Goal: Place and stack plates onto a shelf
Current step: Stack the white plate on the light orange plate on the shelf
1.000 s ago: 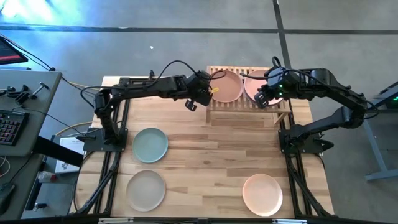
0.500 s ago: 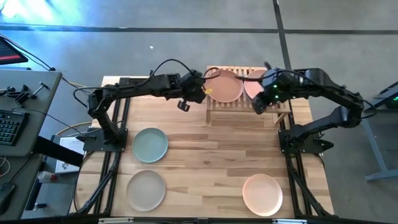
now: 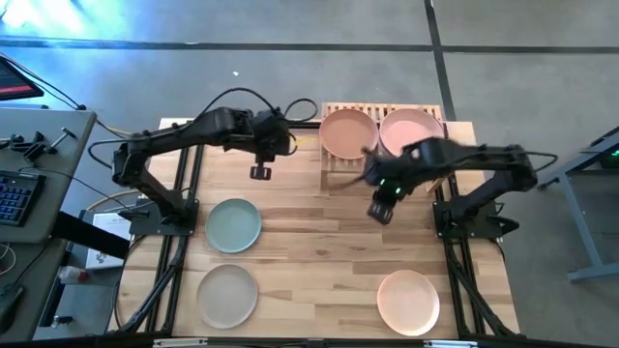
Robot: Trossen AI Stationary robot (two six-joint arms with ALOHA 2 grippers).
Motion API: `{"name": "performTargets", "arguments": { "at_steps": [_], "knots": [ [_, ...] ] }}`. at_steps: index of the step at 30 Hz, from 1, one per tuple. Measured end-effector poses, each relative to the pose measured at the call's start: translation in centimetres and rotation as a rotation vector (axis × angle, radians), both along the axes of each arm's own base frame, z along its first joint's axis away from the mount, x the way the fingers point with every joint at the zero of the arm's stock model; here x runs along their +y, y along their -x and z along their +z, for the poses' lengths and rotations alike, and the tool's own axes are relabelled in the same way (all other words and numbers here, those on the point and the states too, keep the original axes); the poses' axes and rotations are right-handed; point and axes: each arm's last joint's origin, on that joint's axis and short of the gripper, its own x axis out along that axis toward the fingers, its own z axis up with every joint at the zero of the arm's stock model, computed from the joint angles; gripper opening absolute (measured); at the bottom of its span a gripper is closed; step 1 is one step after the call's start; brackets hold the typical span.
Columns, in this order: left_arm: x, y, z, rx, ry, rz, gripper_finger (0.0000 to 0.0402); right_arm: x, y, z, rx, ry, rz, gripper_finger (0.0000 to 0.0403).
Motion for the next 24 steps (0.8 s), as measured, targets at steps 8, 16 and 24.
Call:
{"name": "performTargets", "arguments": {
  "at_steps": [8,16,24],
  "knots": [
    [-0.7,2.2,0.7,0.028,0.107,0.106,0.0058,5.6,-2.9,-3.6,0.132,0.063,0.233,0.0074],
    [-1.1,2.6,0.4,0.042,0.194,0.228,0.0058,10.9,-4.2,-7.2,0.22,0.165,0.408,0.0074],
    [-2.1,2.5,0.3,0.014,0.343,0.271,0.0058,14.8,-3.3,-9.9,0.252,0.226,0.496,0.0074]
  ]
}}
